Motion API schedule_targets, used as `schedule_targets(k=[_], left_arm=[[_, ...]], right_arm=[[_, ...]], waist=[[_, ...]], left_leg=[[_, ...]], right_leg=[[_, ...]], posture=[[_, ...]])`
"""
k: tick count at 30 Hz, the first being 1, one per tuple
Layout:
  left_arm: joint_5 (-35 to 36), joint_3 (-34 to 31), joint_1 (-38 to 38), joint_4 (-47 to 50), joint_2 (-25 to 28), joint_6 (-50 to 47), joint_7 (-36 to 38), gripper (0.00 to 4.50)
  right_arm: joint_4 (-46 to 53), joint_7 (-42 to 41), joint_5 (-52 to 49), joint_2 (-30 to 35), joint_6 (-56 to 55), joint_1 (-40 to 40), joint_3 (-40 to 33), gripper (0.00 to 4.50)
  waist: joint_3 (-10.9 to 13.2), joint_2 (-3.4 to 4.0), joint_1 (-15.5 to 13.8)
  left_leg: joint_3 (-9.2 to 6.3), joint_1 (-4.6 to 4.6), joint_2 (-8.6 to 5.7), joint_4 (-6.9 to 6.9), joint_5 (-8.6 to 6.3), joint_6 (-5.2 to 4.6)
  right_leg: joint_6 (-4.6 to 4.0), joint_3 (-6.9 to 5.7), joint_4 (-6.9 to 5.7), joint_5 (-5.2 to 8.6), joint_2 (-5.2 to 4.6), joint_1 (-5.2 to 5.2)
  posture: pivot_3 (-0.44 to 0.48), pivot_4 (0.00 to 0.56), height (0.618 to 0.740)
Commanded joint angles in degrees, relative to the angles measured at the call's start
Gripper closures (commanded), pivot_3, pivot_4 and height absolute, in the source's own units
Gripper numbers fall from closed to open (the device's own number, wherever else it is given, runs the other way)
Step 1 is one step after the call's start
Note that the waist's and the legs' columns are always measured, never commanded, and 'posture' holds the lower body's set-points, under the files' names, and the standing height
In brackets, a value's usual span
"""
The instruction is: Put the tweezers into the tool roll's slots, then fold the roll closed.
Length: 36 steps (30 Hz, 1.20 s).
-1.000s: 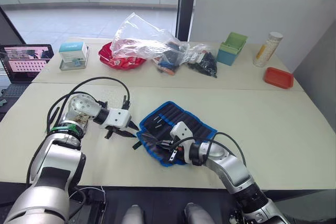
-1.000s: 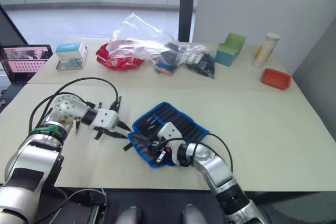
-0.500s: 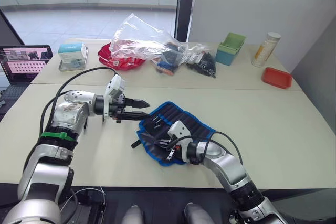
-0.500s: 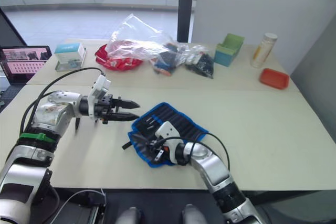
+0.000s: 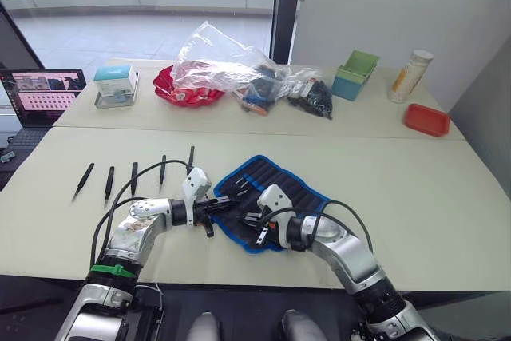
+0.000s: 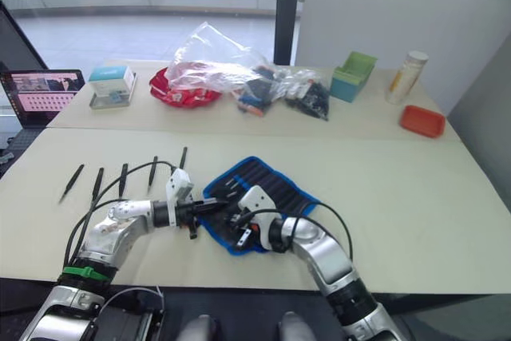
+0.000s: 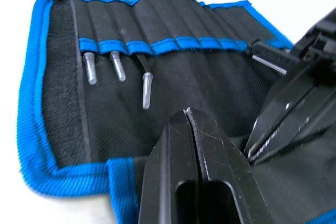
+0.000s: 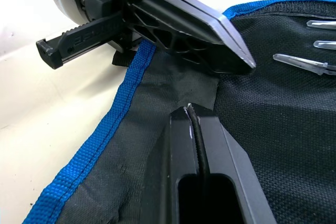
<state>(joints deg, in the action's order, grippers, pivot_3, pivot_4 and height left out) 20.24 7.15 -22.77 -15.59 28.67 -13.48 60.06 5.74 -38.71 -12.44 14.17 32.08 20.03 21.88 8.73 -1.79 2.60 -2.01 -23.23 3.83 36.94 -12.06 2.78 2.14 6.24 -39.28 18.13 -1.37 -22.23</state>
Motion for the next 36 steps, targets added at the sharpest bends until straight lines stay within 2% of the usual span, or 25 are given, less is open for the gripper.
schedule_targets(k=[1, 6, 9, 18, 27, 36], left_arm=[[-3.4, 1.2, 1.9, -3.0, -0.1, 2.1, 0.0, 4.47], [-4.3, 0.8, 1.4, -7.0, -1.1, 4.4, -0.1, 4.47], [-5.0, 1.1, 1.9, -7.2, -1.6, 5.1, 0.2, 4.47], [-5.3, 0.4, 1.0, -8.2, -2.3, 6.0, 0.1, 4.47], [-5.8, 0.8, 1.0, -8.2, -1.7, 6.6, 1.4, 4.47], [-5.6, 0.5, -0.5, -10.4, -1.9, 6.9, 2.5, 4.47]], right_arm=[[1.0, -0.1, -0.6, -0.2, 2.2, 1.2, -0.7, 4.50], [1.0, 0.2, -1.6, -2.4, 2.7, 4.4, -2.1, 4.50], [-2.2, -0.5, -0.8, -3.5, 1.9, 5.7, -1.2, 4.50], [-6.3, -2.8, 1.5, -0.5, 0.9, 1.5, 1.0, 4.50], [5.6, -7.1, -2.7, 6.5, 4.8, -8.1, 0.6, 4.50], [11.5, -8.4, -6.0, 12.1, 10.4, -13.1, 0.1, 4.50]], waist=[[0.0, 0.00, 0.0], [0.0, 0.03, -0.1], [-0.1, 0.13, -0.1], [-0.7, 0.64, -0.2], [-0.9, 0.65, -0.2], [-0.9, 0.58, -0.4]], left_leg=[[0.00, 0.00, 0.00, 0.00, 0.00, 0.00], [0.00, 0.01, -0.01, -0.01, 0.00, 0.00], [0.00, 0.03, -0.01, -0.01, 0.00, 0.00], [0.00, 0.05, -0.07, -0.04, 0.00, 0.00], [0.00, 0.06, -0.08, -0.10, -0.02, -0.02], [0.00, 0.05, -0.10, -0.10, -0.02, -0.03]], right_leg=[[0.00, 0.00, 0.01, 0.00, 0.00, 0.00], [0.00, 0.01, 0.03, 0.00, 0.00, 0.02], [0.00, 0.00, 0.03, 0.00, 0.01, 0.02], [0.01, 0.01, 0.13, 0.00, -0.03, 0.12], [0.02, 0.03, 0.26, 0.02, -0.02, 0.18], [0.04, 0.06, 0.35, 0.04, -0.02, 0.23]], posture=[[0.000, 0.150, 0.723], [0.000, 0.150, 0.723], [0.000, 0.150, 0.723], [0.000, 0.150, 0.723], [0.000, 0.150, 0.723], [0.000, 0.150, 0.723]])
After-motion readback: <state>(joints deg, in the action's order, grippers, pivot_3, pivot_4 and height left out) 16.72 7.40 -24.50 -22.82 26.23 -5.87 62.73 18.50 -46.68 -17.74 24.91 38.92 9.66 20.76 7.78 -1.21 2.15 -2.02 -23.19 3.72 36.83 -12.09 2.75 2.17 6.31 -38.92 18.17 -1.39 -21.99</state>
